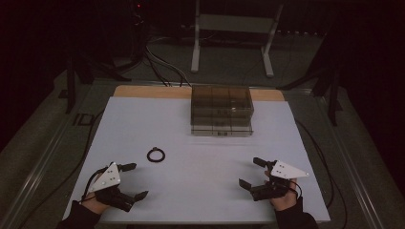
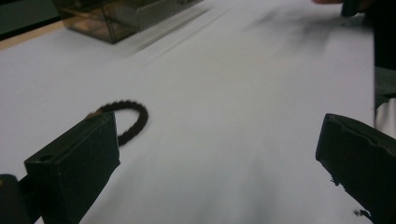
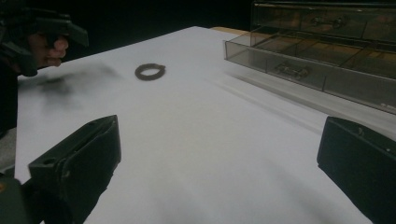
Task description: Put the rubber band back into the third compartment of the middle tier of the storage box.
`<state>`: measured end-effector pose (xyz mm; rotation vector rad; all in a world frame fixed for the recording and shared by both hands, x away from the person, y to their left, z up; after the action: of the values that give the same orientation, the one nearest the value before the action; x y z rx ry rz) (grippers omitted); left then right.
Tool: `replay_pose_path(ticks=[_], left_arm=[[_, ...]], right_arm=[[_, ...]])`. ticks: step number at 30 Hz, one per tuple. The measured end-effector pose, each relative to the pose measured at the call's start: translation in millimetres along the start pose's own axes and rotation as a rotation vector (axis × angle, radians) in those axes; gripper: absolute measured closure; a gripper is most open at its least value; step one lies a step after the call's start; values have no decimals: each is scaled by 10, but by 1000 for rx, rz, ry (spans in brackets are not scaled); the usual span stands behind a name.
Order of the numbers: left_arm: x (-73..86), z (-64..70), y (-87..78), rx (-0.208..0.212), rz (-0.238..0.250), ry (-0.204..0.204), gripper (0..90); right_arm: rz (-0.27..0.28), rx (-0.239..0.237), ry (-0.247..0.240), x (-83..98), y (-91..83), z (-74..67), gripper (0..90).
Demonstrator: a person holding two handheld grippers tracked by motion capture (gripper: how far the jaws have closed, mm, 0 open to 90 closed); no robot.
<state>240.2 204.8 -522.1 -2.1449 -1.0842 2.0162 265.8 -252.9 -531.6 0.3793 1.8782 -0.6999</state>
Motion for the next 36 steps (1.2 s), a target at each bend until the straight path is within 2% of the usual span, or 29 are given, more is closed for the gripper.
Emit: replay_pose_path(ticks=[4,17,27,36], left_arm=[[-100,5,1,18,21,15,3],[-295,-103,62,23,61,19,3],[-439,-228,117,5,78,26,3],[-498,-379,199,-12,81,-4,3]], right_arm=[[2,2,-3,-1,5,-11,0],[-4,-4,8,2,9,-4,0],[-7,3,1,2,5,-4,0],[-2,4,7,-1,-8,7,0]])
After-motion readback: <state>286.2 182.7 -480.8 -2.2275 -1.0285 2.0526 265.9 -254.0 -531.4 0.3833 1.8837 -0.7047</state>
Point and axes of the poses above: each handheld gripper's, and its own axes: y roughly forward along the jaws, x roughly out of its underside, z roughly to its right, the point moved 3 cm from there along y, roughly forward along the jaws, and after that the axes turned 10 degrees about y, right-handed, at the moved point
